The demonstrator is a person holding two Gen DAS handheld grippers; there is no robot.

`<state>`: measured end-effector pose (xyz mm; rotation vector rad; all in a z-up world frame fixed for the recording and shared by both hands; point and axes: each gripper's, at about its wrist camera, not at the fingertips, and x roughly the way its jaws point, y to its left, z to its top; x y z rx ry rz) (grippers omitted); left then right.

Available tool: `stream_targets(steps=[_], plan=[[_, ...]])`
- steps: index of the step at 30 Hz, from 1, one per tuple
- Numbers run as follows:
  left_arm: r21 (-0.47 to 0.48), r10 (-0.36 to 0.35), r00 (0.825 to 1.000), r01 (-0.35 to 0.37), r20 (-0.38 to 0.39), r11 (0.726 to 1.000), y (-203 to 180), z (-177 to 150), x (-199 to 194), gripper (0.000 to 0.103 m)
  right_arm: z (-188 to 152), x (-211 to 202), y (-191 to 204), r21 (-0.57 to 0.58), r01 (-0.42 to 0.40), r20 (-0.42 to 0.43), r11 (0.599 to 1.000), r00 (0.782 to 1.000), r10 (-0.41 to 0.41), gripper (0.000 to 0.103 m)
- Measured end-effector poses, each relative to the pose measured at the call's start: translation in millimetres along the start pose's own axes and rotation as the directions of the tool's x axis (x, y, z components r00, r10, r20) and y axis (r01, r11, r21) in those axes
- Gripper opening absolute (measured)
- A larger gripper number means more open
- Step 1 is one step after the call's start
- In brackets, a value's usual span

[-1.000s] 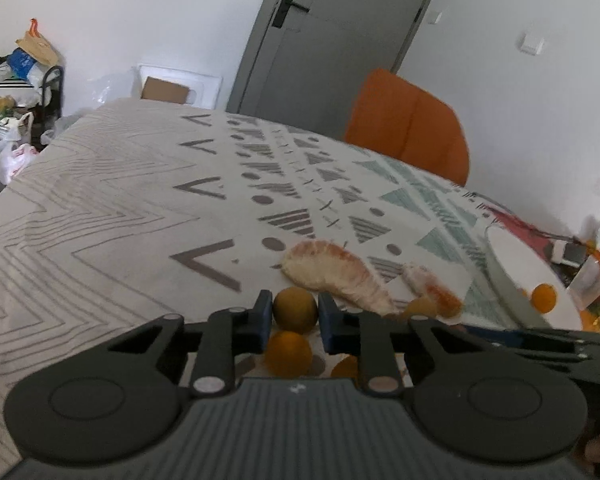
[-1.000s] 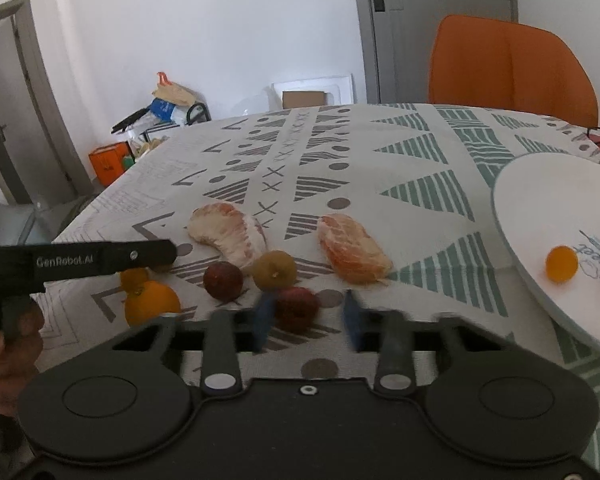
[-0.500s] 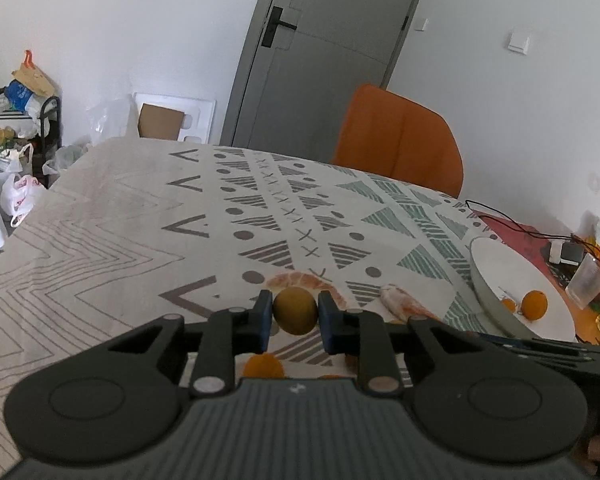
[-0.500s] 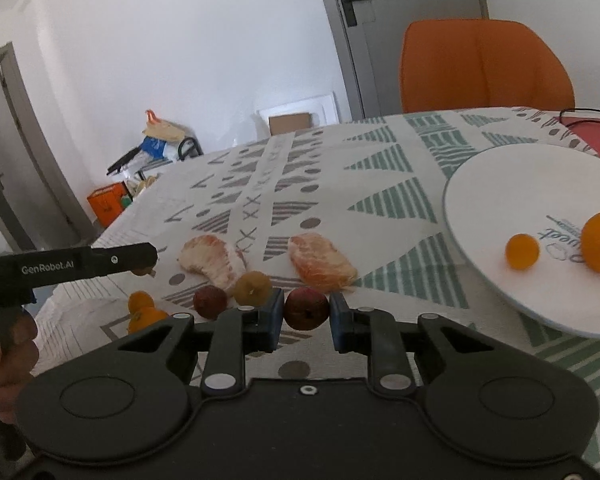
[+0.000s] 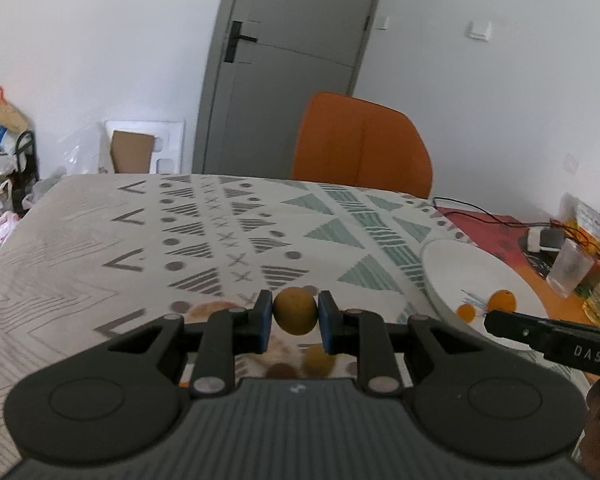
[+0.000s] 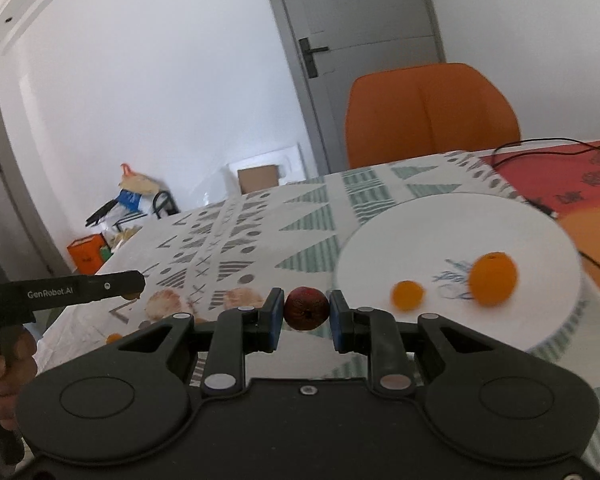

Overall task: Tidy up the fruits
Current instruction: 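Carry the orange and plum over the white plate and open both tools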

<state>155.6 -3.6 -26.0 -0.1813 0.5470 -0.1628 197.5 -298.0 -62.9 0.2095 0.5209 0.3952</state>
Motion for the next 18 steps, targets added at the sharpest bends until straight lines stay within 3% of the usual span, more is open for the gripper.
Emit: stream_targets(steps=[18], plan=[[0.118, -0.065, 0.998, 0.067, -0.018, 0.991, -79.2, 8.3, 28.0, 0.023, -3.1, -17.7, -65.7, 0.106, 0.05, 0.04, 0.993, 0.998, -0.055, 0.023]])
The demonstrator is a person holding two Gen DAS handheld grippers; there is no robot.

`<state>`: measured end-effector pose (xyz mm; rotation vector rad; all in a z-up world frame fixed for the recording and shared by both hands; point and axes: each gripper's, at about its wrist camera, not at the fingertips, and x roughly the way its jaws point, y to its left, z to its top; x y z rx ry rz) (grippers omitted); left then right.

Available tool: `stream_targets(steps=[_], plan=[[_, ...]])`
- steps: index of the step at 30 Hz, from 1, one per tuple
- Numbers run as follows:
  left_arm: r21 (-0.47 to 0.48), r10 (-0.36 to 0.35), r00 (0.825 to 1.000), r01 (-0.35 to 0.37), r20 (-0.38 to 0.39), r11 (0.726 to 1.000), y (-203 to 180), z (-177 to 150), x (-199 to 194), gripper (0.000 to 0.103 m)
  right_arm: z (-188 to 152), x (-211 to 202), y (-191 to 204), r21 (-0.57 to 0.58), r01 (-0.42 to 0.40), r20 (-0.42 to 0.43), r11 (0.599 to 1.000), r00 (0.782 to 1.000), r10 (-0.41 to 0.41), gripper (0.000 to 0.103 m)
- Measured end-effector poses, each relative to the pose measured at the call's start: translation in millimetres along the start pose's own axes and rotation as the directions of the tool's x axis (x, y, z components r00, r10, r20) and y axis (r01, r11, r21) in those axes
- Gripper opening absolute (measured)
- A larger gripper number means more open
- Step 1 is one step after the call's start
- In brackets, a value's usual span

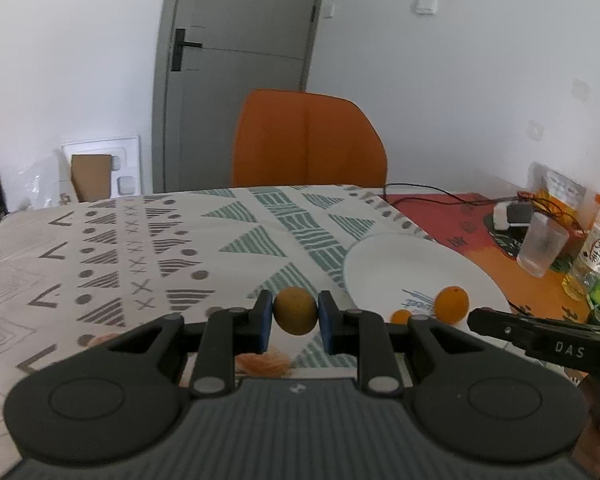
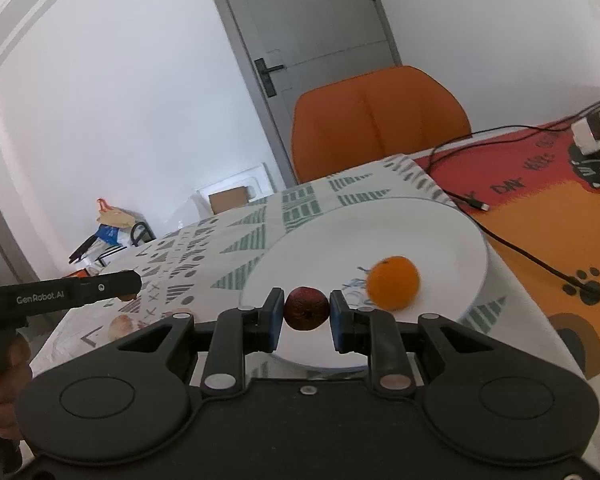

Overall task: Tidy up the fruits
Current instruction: 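Carry the orange and plum over the white plate and open both tools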

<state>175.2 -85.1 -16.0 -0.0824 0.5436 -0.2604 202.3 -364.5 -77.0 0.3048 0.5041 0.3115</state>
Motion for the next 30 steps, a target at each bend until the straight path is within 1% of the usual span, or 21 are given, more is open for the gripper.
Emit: stream_targets(steps=[4, 8, 15, 24, 26, 28, 30], plan=[[0.018, -0.015, 1.0, 0.016, -0.013, 1.0, -9.6, 1.2, 8.7, 0.023, -0.6, -1.1, -7.4, 0.003, 0.005, 0.015, 1.0, 1.0, -0.005, 0.024], [0.028, -0.028, 0.999, 0.029, -0.029, 0.999, -17.6, 2.7, 19.4, 0.023, 0.5, -4.5, -17.3, 0.023, 0.019, 0.039, 1.0, 0.999, -0.02, 0.039], [0.053, -0.061, 0.997, 0.063, -0.05, 0.997, -36.0, 6.4, 38.9, 0.023, 7.8, -11.7, -38.1, 0.061, 0.048, 0.062, 0.997, 0.997, -0.052, 0.039], [0.086, -0.094, 0.993, 0.101, -0.078, 0.991, -56.6, 9.1, 59.3, 0.023, 4.9, -7.5, -46.9, 0.078, 0.043, 0.039, 0.996, 0.998, -0.046, 0.039], [0.089, -0.094, 0.993, 0.1, -0.077, 0.991, -58.1, 11.3, 60.8, 0.023, 5.0, -7.4, -48.1, 0.083, 0.048, 0.04, 0.995, 0.998, -0.052, 0.039], [0.093, -0.083, 0.994, 0.089, -0.066, 0.992, -57.4, 13.1, 60.2, 0.027, 5.4, -6.9, -48.4, 0.086, 0.05, 0.039, 0.995, 0.998, -0.054, 0.039], [0.095, -0.077, 0.995, 0.083, -0.068, 0.992, -55.6, 13.9, 60.2, 0.028, 5.5, -6.4, -46.9, 0.089, 0.047, 0.036, 0.995, 0.998, -0.05, 0.039]])
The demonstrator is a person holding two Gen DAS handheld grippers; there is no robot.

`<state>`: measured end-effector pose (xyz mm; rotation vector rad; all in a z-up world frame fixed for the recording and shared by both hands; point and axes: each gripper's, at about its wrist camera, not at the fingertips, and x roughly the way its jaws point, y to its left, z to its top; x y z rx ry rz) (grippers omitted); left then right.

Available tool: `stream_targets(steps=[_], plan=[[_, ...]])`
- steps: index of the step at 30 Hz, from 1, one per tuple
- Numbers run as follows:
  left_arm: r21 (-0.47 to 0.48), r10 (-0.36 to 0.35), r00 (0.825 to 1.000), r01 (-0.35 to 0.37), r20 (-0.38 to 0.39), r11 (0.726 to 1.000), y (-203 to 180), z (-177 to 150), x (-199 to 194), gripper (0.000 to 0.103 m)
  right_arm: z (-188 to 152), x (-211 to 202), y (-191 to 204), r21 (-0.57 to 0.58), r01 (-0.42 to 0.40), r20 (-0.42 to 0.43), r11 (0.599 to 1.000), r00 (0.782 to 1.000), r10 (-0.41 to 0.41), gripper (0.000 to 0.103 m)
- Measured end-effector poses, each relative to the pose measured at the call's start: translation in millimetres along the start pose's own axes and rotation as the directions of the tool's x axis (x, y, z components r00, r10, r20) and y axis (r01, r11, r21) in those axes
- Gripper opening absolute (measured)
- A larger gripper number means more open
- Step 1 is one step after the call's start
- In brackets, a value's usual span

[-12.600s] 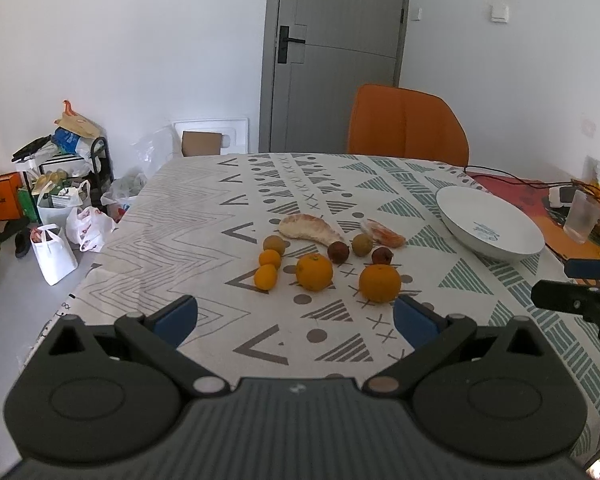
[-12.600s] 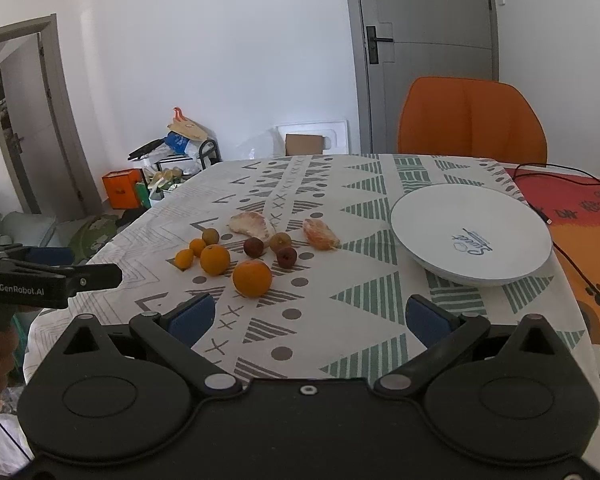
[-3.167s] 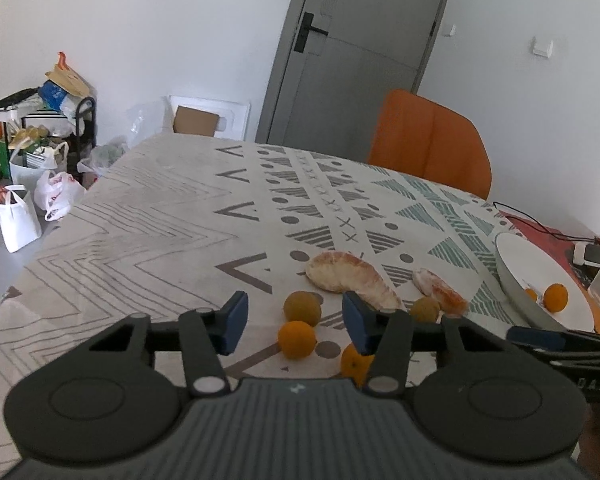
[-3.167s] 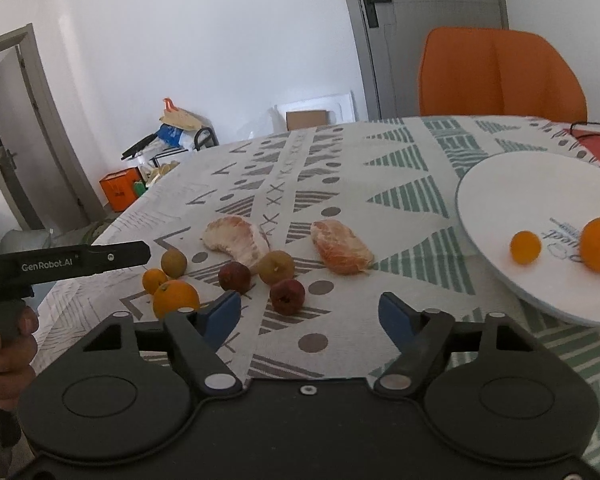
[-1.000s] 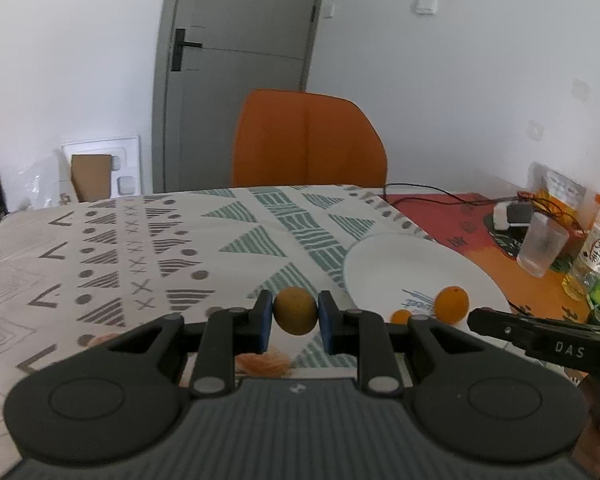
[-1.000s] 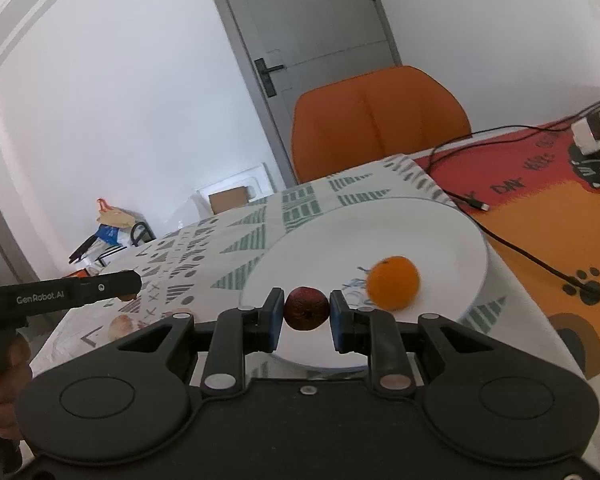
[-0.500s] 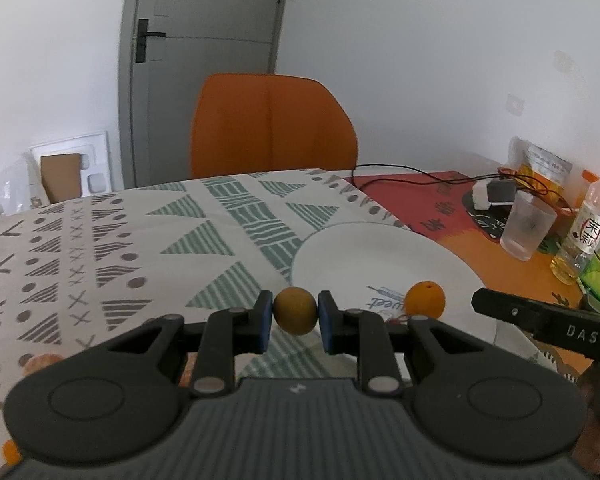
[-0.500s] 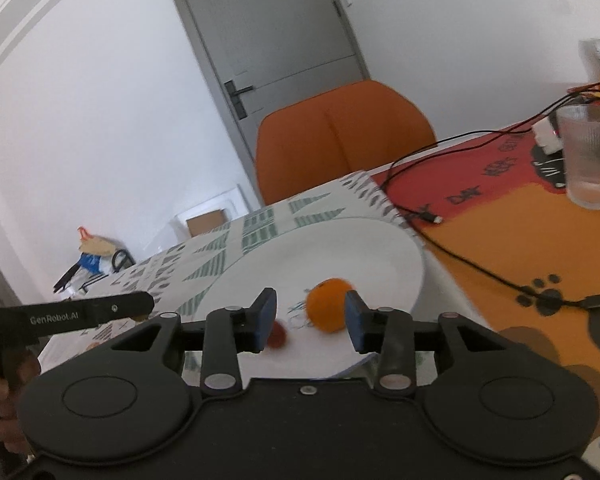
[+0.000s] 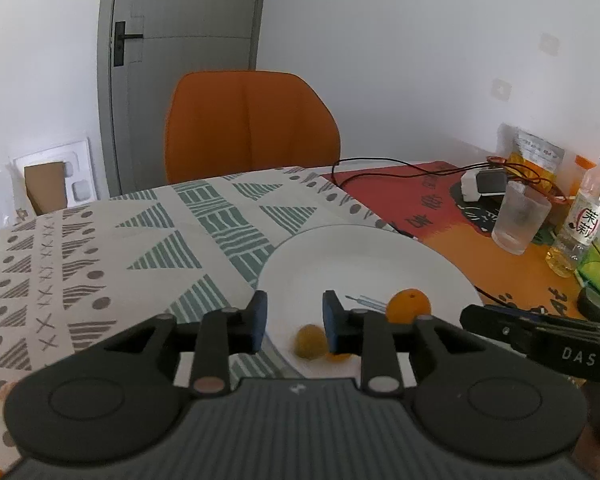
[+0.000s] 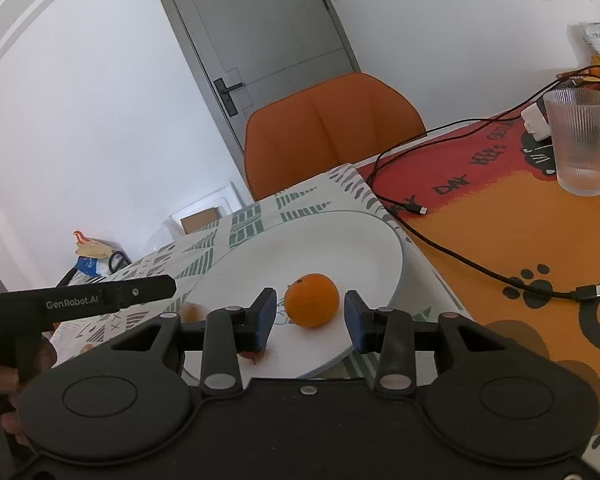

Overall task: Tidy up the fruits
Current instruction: 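Carry the orange and plum over the white plate and open both tools, then move both open tools back toward the remaining fruits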

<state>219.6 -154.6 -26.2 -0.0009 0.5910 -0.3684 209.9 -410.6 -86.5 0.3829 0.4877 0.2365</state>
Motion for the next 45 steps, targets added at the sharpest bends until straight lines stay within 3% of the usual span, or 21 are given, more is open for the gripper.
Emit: stream_targets(steps=[2, 6, 14, 16, 20, 29, 36, 45], plan=[[-0.018, 0.006, 1.0, -0.006, -0.013, 1.0, 5.1, -1.2, -0.5, 0.033, 0.0, -0.2, 2.6, 0.002, -0.007, -0.003, 1.0, 1.0, 0.007, 0.04], [-0.034, 0.036, 0.999, -0.036, -0.014, 0.999, 14.6, -4.3, -9.1, 0.045, -0.6, -0.6, 10.4, -0.01, -0.009, 0.002, 1.0, 1.0, 0.009, 0.054], [-0.055, 0.113, 0.993, -0.112, 0.014, 0.992, 35.9, -7.3, -35.7, 0.07, -2.5, 1.0, 26.4, -0.029, -0.031, -0.011, 0.999, 0.999, 0.03, 0.063], [-0.054, 0.135, 0.991, -0.134, 0.018, 0.99, 39.4, -8.4, -41.9, 0.079, -2.7, 1.2, 30.4, -0.03, -0.035, -0.011, 0.999, 0.999, 0.035, 0.067], [-0.068, 0.154, 0.987, -0.151, 0.042, 0.986, 50.1, -11.1, -57.4, 0.086, -4.3, 0.1, 39.5, -0.045, -0.039, -0.005, 0.998, 0.999, 0.039, 0.079], [-0.101, 0.23, 0.971, -0.223, 0.06, 0.97, 73.4, -18.5, -85.0, 0.091, -7.8, -2.7, 62.1, -0.069, -0.055, 0.005, 0.996, 0.998, 0.055, 0.097], [-0.138, 0.255, 0.964, -0.243, 0.074, 0.96, 91.3, -28.5, -106.5, 0.091, -10.2, -5.1, 81.3, -0.097, -0.058, 0.007, 0.994, 0.998, 0.059, 0.103], [-0.176, 0.29, 0.953, -0.272, 0.087, 0.946, 109.1, -42.7, -131.3, 0.094, -17.3, -4.0, 104.7, -0.135, -0.077, -0.005, 0.988, 0.997, 0.077, 0.103]])
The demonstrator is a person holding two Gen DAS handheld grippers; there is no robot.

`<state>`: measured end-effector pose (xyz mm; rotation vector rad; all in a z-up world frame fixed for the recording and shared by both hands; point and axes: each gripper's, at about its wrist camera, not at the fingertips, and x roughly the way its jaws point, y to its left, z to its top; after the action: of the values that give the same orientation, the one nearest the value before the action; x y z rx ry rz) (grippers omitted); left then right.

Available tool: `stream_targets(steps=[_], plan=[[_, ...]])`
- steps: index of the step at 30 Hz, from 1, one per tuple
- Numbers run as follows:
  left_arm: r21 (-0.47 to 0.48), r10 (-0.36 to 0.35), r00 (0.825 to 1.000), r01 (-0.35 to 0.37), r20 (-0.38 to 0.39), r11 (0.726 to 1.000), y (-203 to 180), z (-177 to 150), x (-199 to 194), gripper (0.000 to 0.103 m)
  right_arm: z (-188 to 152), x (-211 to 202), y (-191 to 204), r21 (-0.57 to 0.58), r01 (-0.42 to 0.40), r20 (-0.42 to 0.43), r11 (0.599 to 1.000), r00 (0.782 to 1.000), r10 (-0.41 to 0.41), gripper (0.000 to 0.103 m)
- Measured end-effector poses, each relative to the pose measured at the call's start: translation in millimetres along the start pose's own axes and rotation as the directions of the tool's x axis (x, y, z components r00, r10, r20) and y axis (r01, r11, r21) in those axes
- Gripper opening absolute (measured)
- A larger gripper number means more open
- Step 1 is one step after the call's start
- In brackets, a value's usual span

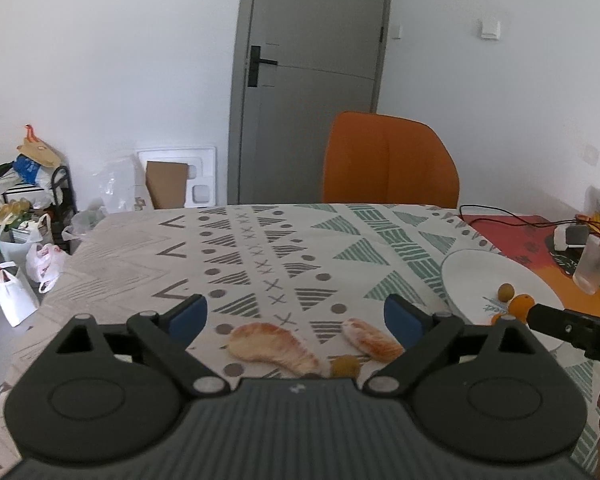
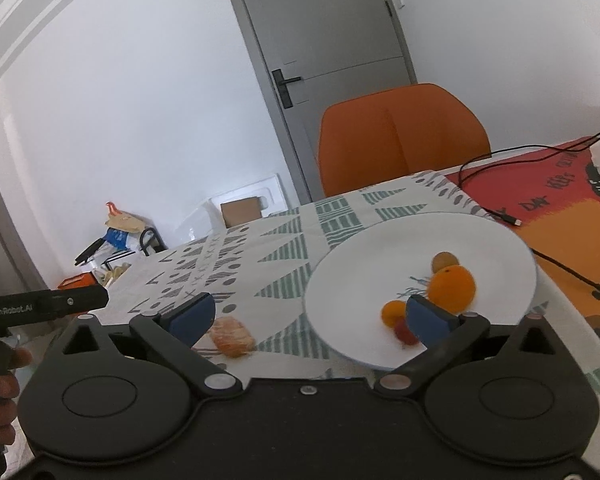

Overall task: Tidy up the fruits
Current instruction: 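Move both open tools back toward the remaining fruits, then grasp a small orange with the left tool while the right tool grasps a brown round fruit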

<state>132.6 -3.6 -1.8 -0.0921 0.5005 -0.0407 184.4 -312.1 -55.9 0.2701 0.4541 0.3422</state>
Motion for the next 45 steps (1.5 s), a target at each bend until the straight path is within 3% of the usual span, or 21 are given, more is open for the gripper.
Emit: stream_targets(steps=[14, 30, 45], plan=[[-0.064, 0.053, 0.998, -0.052, 0.016, 0.997, 41.1, -7.4, -24.4, 0.094, -7.9, 4.9, 25.9, -0.036, -0.04, -0.02, 0.999, 0.999, 0.04, 0.103], [-0.133, 0.029, 0.999, -0.034, -0.033, 0.991, 71.8, -31.7, -19.3, 0.092, -21.9, 25.2, 62.7, -0.146, -0.089, -0.093, 0.985, 0.993, 0.076, 0.099], [-0.208, -0.035, 0.994, 0.014, -0.099, 0.978, 86.6, -52.2, 12.0, 0.058, -31.9, 56.8, 75.2, -0.163, -0.112, -0.208, 0.98, 0.975, 0.077, 0.069]])
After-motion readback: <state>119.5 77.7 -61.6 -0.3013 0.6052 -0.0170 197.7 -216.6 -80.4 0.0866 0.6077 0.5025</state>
